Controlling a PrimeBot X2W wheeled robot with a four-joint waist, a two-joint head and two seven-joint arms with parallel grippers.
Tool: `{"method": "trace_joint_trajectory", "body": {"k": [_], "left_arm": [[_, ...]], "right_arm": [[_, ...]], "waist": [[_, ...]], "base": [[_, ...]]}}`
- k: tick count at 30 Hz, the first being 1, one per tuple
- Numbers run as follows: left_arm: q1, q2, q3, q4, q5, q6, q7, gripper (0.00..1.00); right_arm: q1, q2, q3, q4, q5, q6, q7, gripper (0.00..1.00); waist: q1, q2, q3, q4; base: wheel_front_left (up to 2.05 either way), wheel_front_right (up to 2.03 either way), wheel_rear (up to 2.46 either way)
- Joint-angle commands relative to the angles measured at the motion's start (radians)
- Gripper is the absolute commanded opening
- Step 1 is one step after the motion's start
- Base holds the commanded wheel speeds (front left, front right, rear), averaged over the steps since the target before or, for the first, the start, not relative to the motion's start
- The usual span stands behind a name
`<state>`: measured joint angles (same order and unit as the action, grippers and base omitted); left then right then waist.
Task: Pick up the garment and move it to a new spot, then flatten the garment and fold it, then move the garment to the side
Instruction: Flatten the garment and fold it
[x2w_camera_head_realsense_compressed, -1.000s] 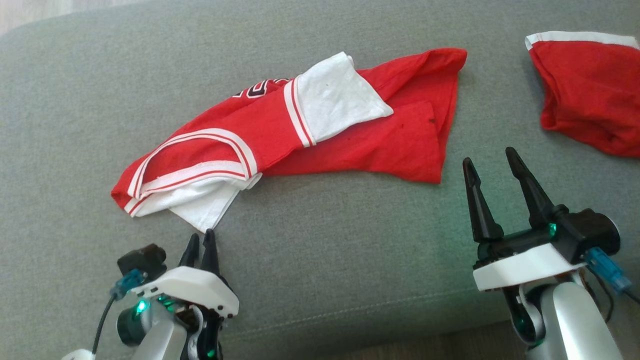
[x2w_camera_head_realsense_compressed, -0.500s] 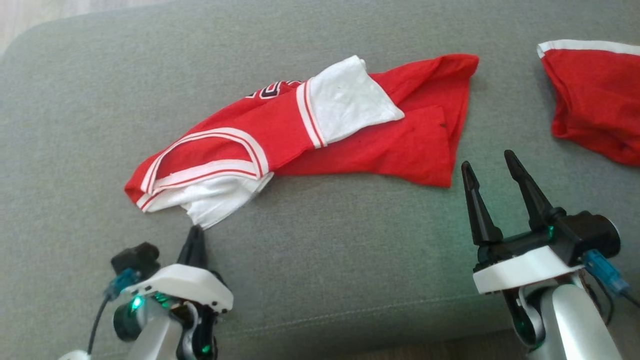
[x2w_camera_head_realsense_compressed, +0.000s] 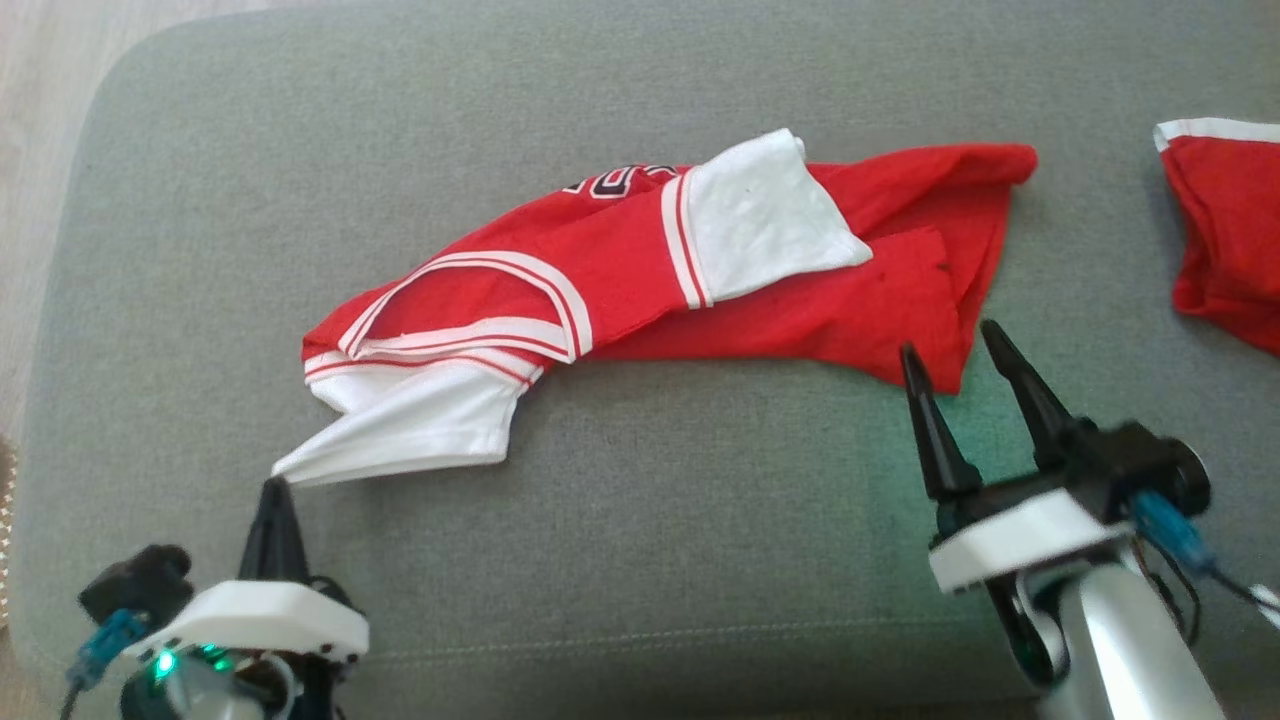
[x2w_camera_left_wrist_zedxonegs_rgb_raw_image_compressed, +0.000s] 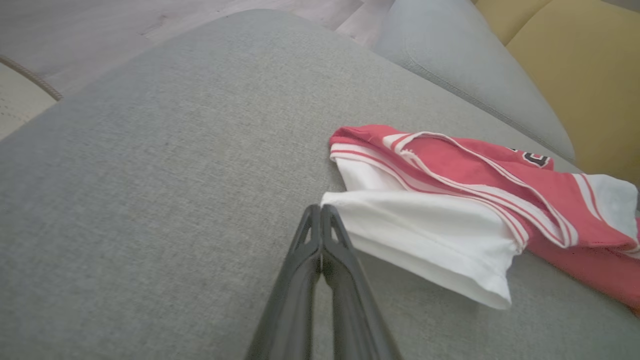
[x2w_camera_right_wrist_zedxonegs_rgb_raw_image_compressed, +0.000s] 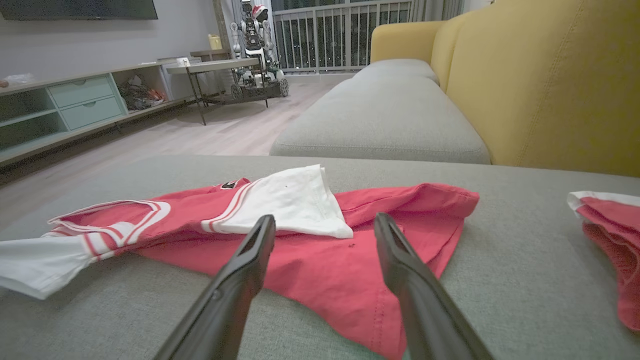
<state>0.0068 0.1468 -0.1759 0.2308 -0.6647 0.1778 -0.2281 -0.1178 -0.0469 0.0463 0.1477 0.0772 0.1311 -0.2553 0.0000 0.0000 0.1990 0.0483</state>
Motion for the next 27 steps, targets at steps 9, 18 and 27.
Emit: {"method": "trace_joint_trajectory", "body": {"k": [9, 18, 27], "left_arm": [[-0.004, 0.054, 0.083, -0.070, -0.012, 0.047, 0.013, 0.00], [-0.025, 0.050, 0.087, -0.083, -0.013, 0.057, 0.007, 0.00], [-0.055, 0.029, 0.061, -0.060, -0.006, 0.050, 0.001, 0.00]], "right_arm": [[-0.244, -0.013, 0.010, 0.289, 0.068, 0.000, 0.060, 1.00], [-0.488, -0.164, 0.106, 0.359, 0.272, 0.000, 0.440, 1.00], [-0.631, -0.237, 0.214, 0.404, 0.312, 0.000, 0.769, 1.00]], "waist": [[0.0000, 0.0000, 0.027, 0.023], [0.0000, 0.0000, 0.097, 0.033], [0.0000, 0.0000, 0.117, 0.061]], "base": [[0.00, 0.00, 0.00], [0.00, 0.00, 0.00], [0.00, 0.00, 0.00]]}}
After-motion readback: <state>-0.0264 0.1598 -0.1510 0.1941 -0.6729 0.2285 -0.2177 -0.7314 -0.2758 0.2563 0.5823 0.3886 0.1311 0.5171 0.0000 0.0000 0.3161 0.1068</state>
